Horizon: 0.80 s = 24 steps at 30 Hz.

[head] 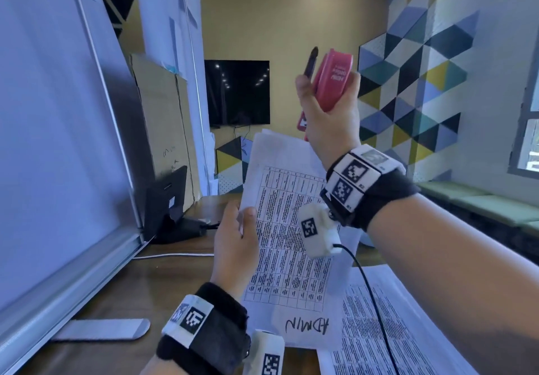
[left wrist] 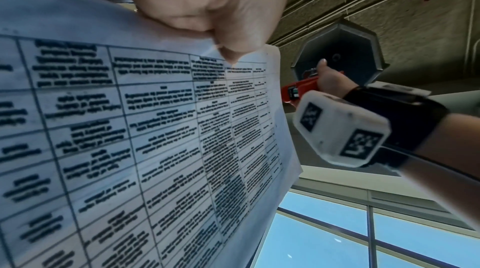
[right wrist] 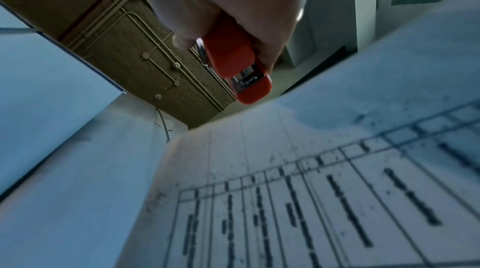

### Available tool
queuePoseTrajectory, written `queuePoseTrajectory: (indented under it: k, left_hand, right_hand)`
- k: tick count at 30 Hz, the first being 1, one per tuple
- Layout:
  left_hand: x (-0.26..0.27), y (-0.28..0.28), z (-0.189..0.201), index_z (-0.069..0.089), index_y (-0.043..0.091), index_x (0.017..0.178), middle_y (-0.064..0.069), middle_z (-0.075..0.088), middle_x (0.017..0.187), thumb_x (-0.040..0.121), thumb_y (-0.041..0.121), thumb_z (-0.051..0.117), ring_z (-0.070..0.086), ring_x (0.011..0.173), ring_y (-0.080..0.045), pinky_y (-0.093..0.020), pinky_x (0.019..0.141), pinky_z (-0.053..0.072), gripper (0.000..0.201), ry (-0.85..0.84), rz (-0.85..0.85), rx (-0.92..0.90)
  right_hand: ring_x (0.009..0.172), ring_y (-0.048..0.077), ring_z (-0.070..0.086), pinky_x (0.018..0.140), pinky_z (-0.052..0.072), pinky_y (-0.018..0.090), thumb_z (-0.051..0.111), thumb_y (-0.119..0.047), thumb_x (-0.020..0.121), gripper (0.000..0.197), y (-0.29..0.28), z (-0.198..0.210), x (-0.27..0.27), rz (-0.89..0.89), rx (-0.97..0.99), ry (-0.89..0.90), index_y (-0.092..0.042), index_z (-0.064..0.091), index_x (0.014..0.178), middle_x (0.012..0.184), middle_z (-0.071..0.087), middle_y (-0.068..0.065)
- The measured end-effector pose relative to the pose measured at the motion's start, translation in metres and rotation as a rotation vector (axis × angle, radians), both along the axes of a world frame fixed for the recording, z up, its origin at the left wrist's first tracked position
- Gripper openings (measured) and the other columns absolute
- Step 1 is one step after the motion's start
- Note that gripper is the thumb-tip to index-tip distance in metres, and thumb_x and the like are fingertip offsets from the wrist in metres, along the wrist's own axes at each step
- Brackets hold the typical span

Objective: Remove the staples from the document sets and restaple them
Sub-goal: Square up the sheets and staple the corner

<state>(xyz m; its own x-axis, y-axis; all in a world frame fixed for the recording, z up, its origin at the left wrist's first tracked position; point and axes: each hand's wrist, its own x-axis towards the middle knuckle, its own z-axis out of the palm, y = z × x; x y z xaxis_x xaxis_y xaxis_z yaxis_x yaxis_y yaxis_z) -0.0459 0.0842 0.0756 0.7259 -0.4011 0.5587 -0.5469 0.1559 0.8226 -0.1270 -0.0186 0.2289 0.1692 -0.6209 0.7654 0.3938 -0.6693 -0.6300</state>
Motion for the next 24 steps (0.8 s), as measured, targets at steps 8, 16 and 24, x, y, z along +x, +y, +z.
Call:
queuePoseTrajectory:
  k: [8, 16, 24]
  left_hand:
    - [0.003, 0.000, 0.003, 0.048, 0.016, 0.083, 0.005, 0.047, 0.063, 0.100, 0.023, 0.047, 0.043, 0.046, 0.002, -0.009, 0.044, 0.035, 0.019, -0.025, -0.004, -0.078]
    - [-0.001, 0.002, 0.004, 0.055, 0.024, 0.087, -0.003, 0.065, 0.080, 0.098, 0.026, 0.052, 0.062, 0.078, -0.028, -0.035, 0.064, 0.049, 0.012, -0.051, -0.002, -0.132]
    - [-0.007, 0.003, 0.001, 0.053, 0.029, 0.083, -0.005, 0.062, 0.078, 0.098, 0.029, 0.051, 0.056, 0.070, -0.029, -0.033, 0.059, 0.046, 0.015, -0.078, -0.016, -0.124]
  right_hand:
    - [0.074, 0.012, 0.063, 0.076, 0.054, 0.030, 0.049, -0.055, 0.089, 0.036, 0.005, -0.012, 0.020, 0.003, -0.005, 0.160, -0.021, 0.048, 0.100, 0.085, 0.067, -0.001]
    - [0.070, 0.003, 0.057, 0.072, 0.046, 0.022, 0.046, -0.059, 0.088, 0.043, 0.005, -0.005, 0.031, -0.056, -0.030, 0.175, -0.019, 0.058, 0.096, 0.073, 0.059, -0.012]
    - [0.065, 0.001, 0.055, 0.067, 0.046, 0.020, 0.054, -0.051, 0.088, 0.029, 0.005, -0.008, 0.034, -0.051, 0.024, 0.053, -0.023, 0.056, 0.086, 0.066, 0.055, -0.014]
